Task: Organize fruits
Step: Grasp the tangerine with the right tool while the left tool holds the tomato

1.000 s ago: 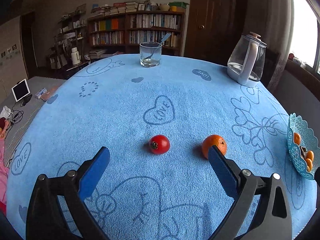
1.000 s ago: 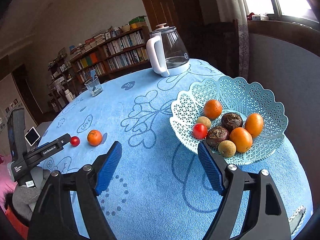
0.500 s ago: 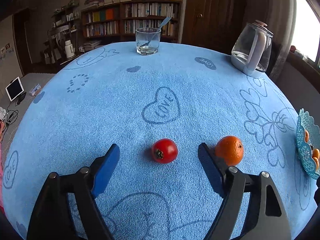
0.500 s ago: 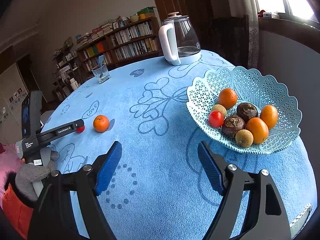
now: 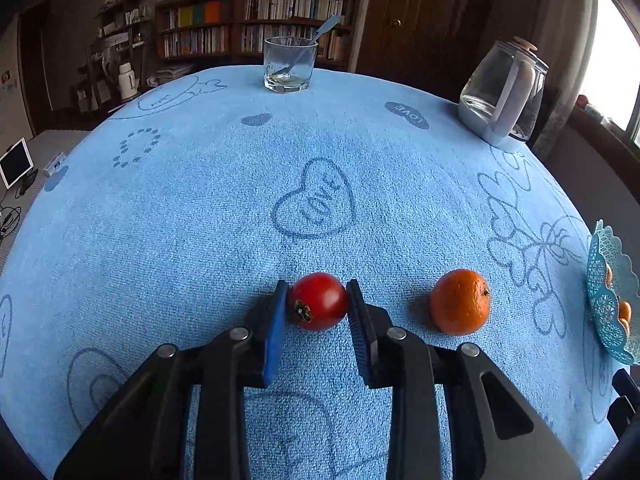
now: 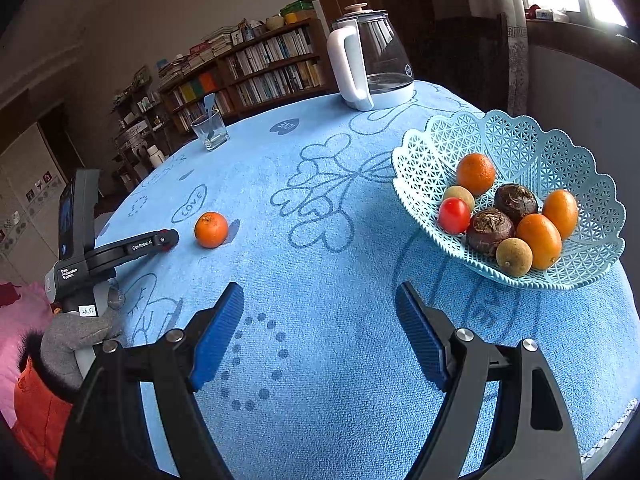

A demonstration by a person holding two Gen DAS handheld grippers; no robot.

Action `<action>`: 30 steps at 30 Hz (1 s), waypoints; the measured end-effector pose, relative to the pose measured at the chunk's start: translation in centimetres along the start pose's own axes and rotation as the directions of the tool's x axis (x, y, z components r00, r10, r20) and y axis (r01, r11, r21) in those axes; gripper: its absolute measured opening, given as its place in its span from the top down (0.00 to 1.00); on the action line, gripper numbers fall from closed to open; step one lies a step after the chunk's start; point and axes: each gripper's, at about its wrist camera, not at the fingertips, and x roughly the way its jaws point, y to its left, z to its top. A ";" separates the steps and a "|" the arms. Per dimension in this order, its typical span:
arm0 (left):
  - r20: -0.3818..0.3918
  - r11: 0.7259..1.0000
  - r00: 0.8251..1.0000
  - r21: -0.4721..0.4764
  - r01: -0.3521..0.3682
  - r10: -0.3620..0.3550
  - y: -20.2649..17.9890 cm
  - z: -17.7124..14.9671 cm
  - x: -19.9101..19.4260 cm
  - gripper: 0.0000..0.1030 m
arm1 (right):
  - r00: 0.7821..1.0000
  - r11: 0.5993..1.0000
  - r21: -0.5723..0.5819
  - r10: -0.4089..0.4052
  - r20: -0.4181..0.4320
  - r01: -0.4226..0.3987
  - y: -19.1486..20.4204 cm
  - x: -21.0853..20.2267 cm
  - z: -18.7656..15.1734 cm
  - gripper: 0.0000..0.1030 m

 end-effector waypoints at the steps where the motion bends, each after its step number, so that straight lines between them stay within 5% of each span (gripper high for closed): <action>1: 0.015 1.000 1.000 -0.008 0.005 -0.005 0.2 0.0 -0.3 0.72 | 1.000 1.000 0.002 -0.001 -0.002 0.001 0.0 0.1 0.0 0.23; 15: 0.148 0.996 0.989 -0.084 -0.009 0.022 1.5 -0.6 -3.1 0.71 | 0.999 0.998 -0.064 0.021 -0.039 -0.024 4.4 3.6 2.0 0.23; 30: 0.149 0.987 0.988 -0.157 -0.025 0.049 3.2 -0.7 -3.6 0.71 | 0.984 0.986 -0.130 0.080 -0.158 -0.101 11.0 11.4 4.9 0.25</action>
